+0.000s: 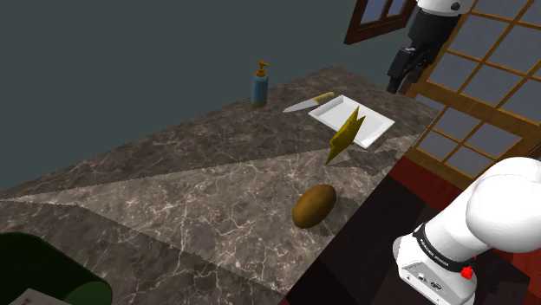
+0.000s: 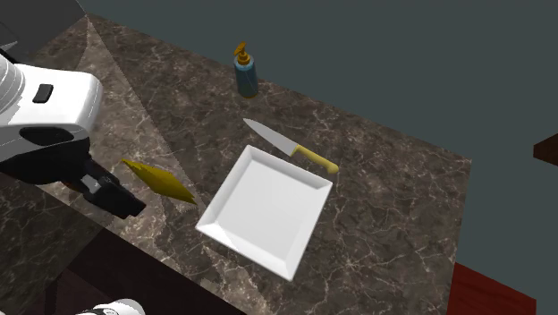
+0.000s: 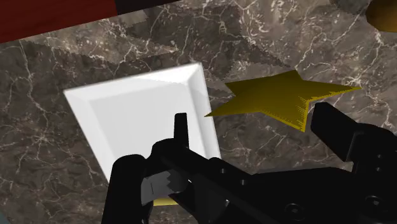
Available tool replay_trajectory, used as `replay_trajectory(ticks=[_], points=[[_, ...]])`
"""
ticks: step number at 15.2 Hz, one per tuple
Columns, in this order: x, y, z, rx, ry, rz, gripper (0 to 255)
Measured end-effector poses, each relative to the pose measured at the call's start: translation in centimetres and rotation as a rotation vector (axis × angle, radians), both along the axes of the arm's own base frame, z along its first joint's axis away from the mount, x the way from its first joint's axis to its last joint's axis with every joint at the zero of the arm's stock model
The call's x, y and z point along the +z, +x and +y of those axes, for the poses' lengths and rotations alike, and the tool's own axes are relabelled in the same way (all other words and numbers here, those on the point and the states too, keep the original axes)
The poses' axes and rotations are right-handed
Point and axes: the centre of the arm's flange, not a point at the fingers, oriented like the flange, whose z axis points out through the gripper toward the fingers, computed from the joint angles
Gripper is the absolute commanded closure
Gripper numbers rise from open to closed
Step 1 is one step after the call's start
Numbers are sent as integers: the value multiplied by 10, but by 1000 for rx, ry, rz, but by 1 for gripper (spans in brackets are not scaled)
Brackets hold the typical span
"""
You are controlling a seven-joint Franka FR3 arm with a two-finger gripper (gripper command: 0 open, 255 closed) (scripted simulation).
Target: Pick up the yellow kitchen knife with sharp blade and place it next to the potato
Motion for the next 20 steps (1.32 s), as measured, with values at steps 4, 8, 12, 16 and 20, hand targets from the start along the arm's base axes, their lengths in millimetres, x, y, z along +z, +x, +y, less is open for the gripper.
replay_trajectory(ticks=[4,8,12,16,20], points=[[-14,22,3,-64,3,-7,0],[-38,67,1,-187,9,-24,0],[-68,111,-7,-315,15,-41,0],[-92,153,-18,-442,22,-58,0],[-118,193,-35,-569,28,-75,0]])
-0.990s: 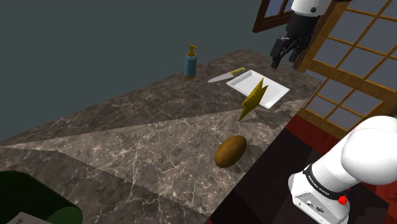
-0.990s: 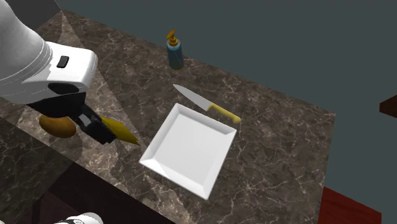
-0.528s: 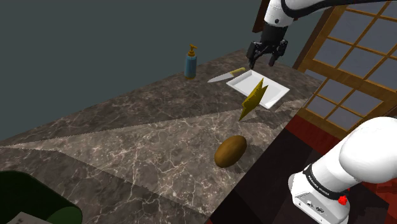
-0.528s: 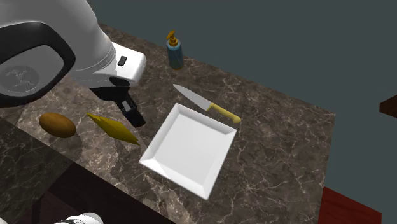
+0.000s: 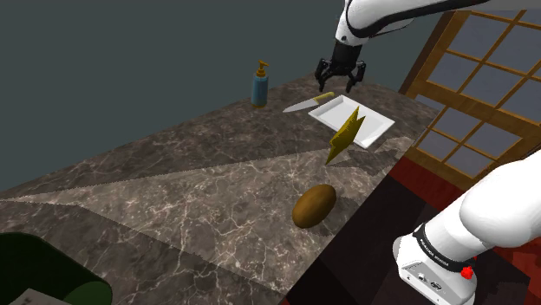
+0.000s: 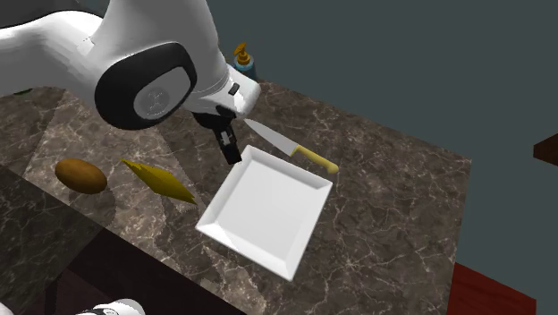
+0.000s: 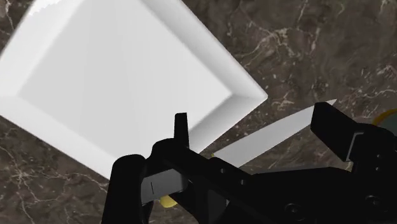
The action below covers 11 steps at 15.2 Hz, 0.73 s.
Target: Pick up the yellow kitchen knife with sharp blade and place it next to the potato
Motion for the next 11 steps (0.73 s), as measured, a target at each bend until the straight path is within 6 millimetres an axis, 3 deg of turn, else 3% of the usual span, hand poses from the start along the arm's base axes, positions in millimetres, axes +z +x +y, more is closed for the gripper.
replay_trajectory(ticks=[5,11], points=[[-28,50,-26,-159,8,-21,0],[-66,103,-70,-350,18,-47,0]])
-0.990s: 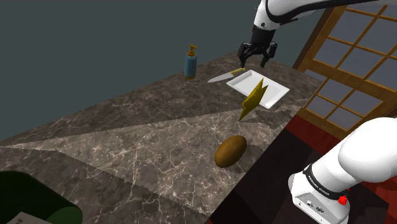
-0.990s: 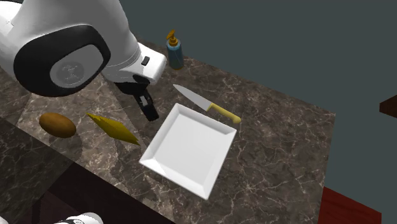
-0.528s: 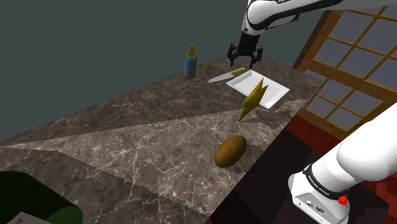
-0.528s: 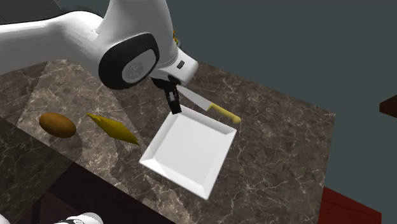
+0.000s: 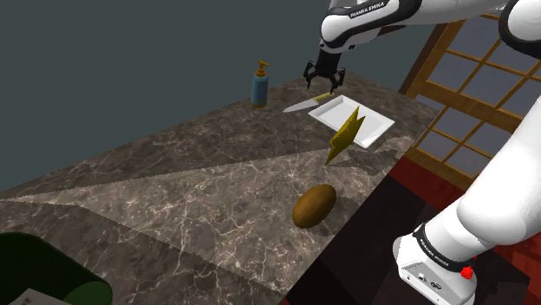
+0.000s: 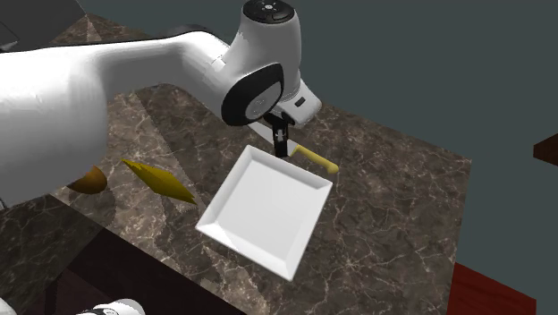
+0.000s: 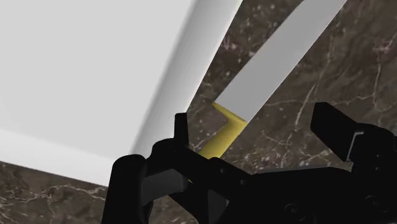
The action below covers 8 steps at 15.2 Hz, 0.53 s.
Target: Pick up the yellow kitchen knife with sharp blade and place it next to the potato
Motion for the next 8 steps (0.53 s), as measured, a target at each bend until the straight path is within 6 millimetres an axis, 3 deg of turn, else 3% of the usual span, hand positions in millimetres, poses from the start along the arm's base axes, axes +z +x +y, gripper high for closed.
replay_trajectory(ticks=[4,8], points=[[-21,28,-32,-105,5,-14,0],[-42,33,-34,-118,5,-16,0]])
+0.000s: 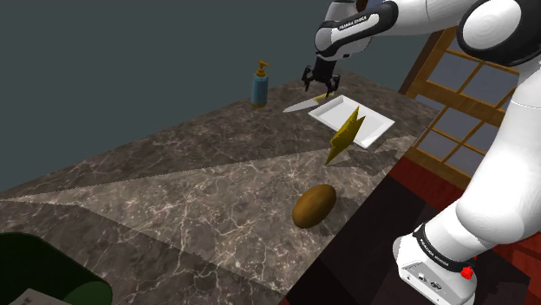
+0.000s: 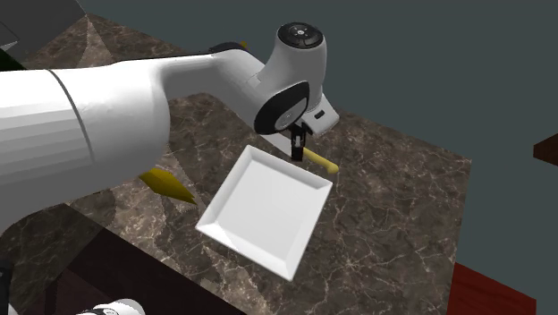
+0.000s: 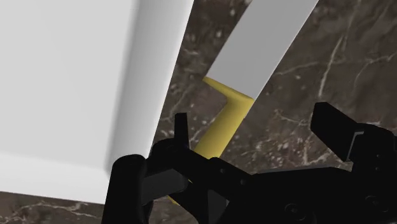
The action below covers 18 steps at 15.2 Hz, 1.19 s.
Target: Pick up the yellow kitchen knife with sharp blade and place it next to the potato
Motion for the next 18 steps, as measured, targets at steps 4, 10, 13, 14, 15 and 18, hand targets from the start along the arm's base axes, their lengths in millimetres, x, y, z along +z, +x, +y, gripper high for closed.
replay_trajectory(ticks=[4,10,13,14,15,18], points=[[-17,0,-1,-1,0,0,0],[-19,0,-1,-1,0,-1,255],[-19,0,-1,-1,0,-1,255],[-18,0,-1,-1,0,-2,255],[-18,0,-1,-1,0,-2,255],[-19,0,-2,-1,0,-1,255]])
